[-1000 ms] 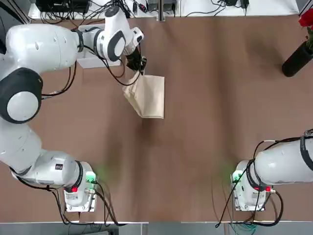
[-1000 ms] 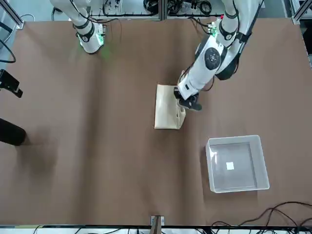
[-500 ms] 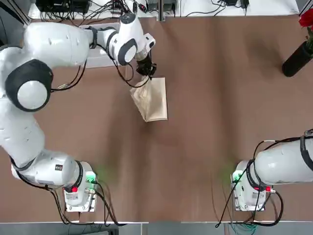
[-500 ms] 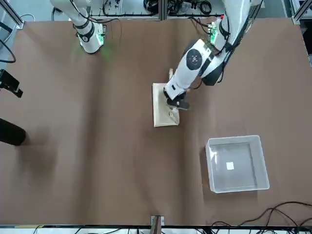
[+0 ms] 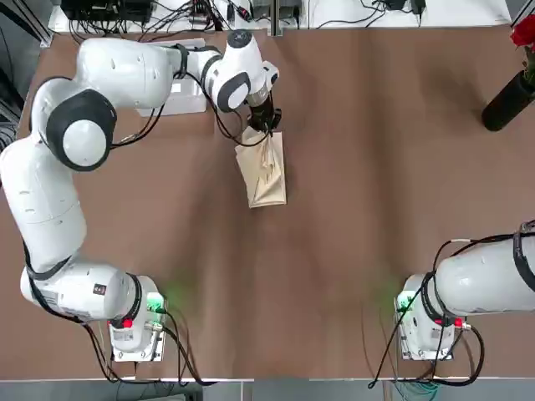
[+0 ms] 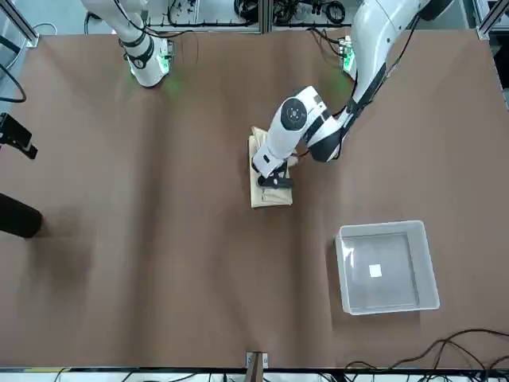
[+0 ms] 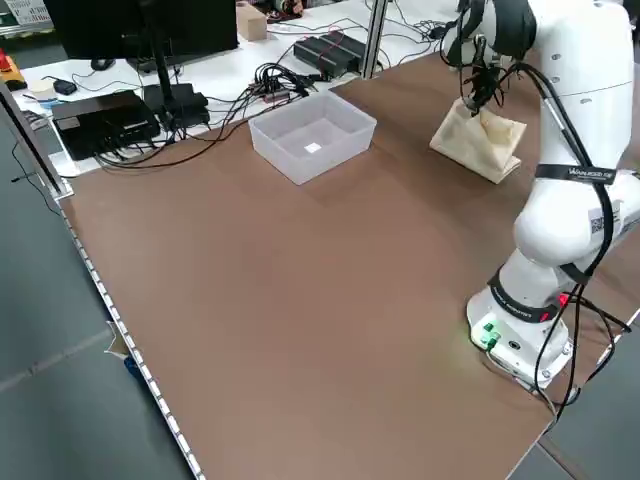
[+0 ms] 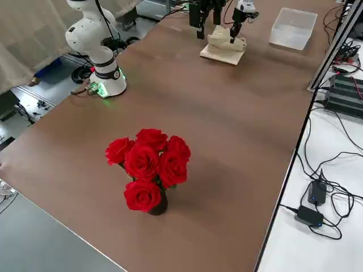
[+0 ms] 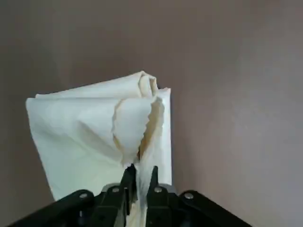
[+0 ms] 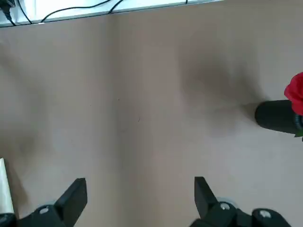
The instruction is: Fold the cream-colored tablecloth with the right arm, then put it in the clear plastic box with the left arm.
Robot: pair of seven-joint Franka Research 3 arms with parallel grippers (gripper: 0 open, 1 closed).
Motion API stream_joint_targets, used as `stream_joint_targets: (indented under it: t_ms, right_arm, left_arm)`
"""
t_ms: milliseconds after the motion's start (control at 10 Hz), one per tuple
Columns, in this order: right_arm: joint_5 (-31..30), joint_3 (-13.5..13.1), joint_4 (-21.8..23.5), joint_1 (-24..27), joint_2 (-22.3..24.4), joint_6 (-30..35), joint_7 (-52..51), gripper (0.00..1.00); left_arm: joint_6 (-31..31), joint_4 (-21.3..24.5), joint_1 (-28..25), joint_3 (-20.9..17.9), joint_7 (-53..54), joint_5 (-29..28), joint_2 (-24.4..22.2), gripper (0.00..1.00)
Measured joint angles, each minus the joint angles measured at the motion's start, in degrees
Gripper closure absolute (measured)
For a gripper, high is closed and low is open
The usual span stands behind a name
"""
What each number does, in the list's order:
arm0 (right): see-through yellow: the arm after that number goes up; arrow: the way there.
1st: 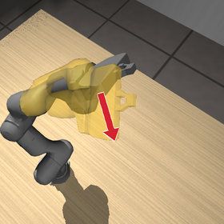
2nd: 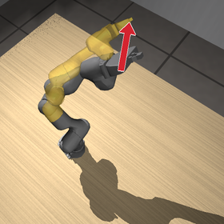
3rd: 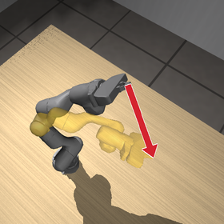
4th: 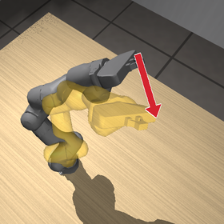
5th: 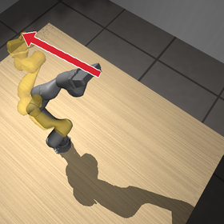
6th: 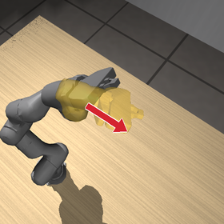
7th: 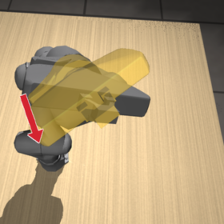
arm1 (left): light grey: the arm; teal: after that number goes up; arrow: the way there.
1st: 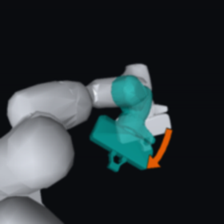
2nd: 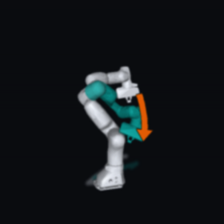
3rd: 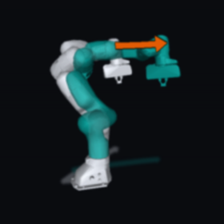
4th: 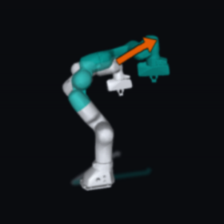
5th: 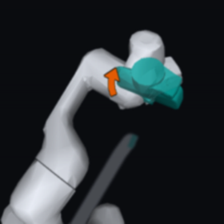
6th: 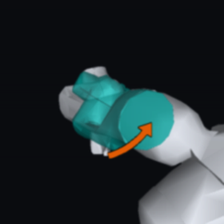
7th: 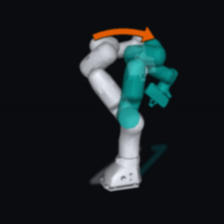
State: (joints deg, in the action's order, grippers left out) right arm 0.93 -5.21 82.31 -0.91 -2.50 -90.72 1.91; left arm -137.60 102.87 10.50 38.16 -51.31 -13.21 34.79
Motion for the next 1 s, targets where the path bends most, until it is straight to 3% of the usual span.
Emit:
stream_joint_targets:
  t_ms: [500, 800, 1000]
  right_arm:
    - [0.0, -0.1, 0.0, 0.0, 0.0, 0.0, 0.0, 0.00]
    - [0.0, -0.1, 0.0, 0.0, 0.0, 0.0, 0.0, 0.00]
    - [0.0, -0.1, 0.0, 0.0, 0.0, 0.0, 0.0, 0.00]
  left_arm:
    - [0.1, -3.0, 1.6, 0.2, -0.7, -0.1, 0.4, 0.07]
    - [4.2, -4.0, 0.6, -0.7, -0.6, -0.4, -3.8, 0.06]
    - [5.8, -3.0, 0.4, -4.1, 1.9, 0.1, -7.5, 0.06]
